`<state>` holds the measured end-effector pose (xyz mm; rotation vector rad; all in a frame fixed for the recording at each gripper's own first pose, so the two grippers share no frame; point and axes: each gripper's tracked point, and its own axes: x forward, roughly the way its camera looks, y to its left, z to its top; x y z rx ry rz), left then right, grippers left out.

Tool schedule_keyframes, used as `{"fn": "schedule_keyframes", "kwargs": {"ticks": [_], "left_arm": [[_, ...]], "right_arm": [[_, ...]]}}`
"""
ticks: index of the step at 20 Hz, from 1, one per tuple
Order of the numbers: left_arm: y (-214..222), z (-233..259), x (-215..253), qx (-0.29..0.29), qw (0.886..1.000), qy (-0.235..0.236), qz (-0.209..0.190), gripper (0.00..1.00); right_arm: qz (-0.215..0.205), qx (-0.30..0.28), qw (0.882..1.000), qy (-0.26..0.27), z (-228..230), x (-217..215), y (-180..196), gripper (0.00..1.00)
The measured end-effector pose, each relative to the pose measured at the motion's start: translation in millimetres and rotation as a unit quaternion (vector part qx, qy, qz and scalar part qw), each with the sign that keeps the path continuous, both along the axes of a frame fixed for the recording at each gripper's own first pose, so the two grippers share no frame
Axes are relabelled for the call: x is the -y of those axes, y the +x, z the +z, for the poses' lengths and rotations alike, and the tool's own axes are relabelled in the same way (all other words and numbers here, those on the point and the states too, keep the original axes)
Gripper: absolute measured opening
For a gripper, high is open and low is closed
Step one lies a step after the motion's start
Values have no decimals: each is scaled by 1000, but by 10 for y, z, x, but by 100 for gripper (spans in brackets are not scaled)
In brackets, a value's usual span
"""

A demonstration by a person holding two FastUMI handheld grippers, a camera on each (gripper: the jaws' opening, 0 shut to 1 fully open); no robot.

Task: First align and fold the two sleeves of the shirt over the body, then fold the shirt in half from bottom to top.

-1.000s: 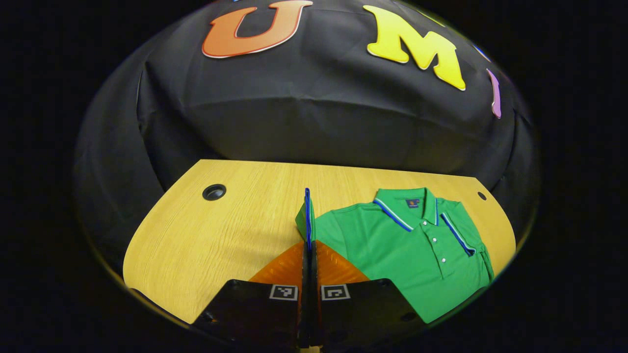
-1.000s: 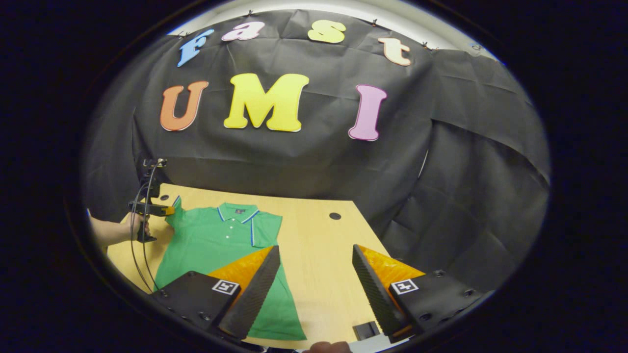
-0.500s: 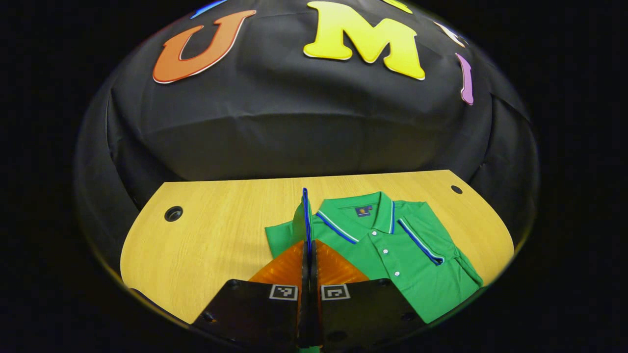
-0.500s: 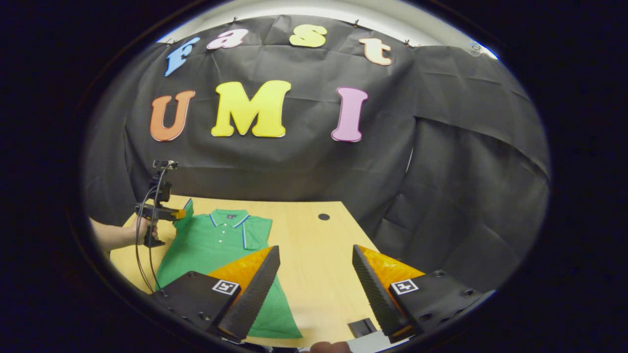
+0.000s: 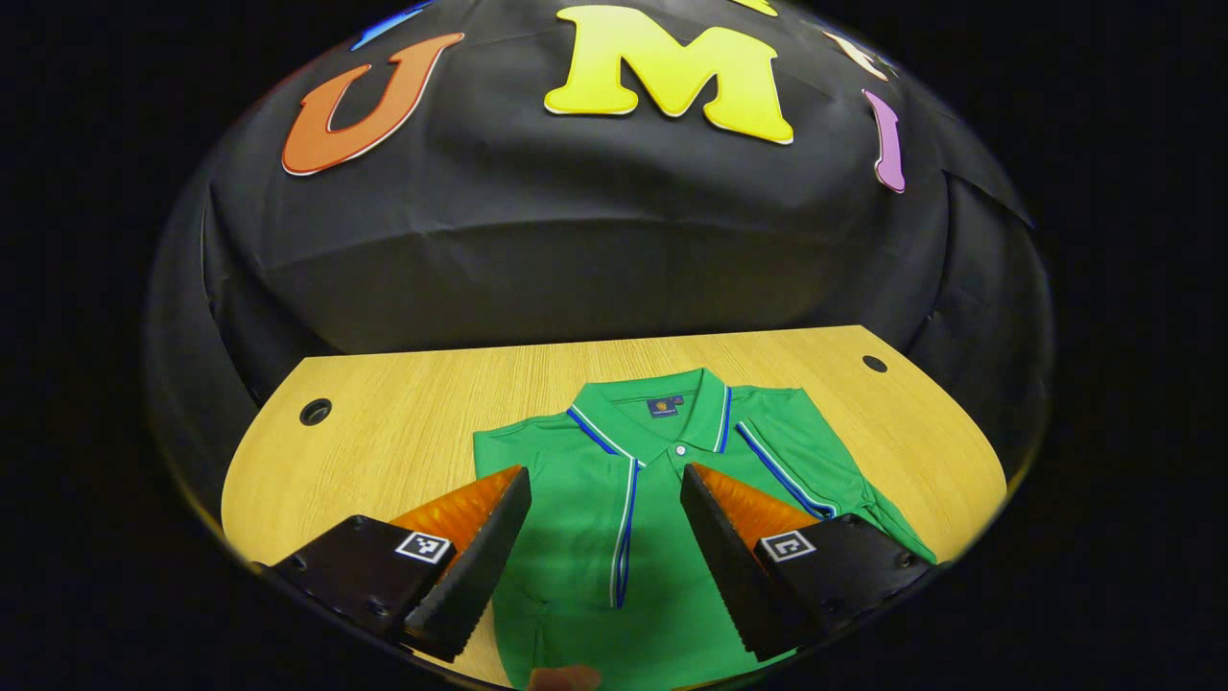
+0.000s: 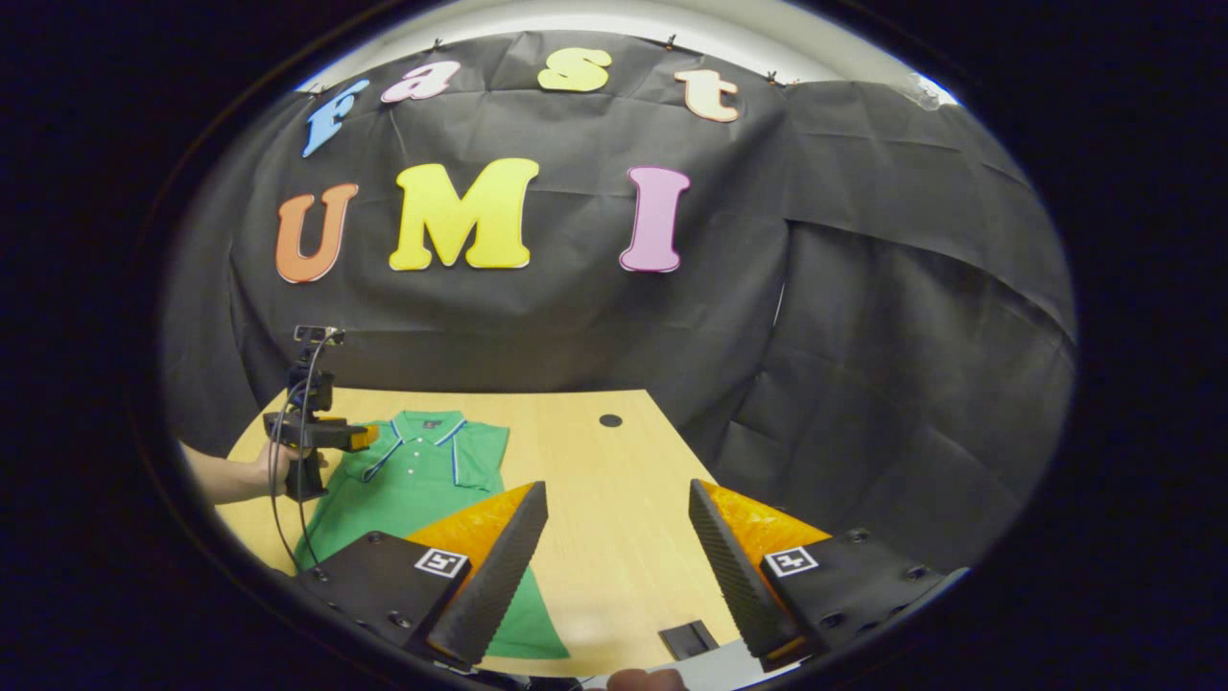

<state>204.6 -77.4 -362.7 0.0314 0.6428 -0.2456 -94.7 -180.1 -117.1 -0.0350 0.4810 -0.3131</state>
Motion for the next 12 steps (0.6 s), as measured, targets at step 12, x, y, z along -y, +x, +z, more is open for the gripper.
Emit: {"fn": "schedule_keyframes", "kwargs": {"ticks": [12], "left_arm": [[-1019,1000,-565,48,999,-16,11,100]], "right_arm": [[124,-28,991,44,-270,-573,440,95]]}}
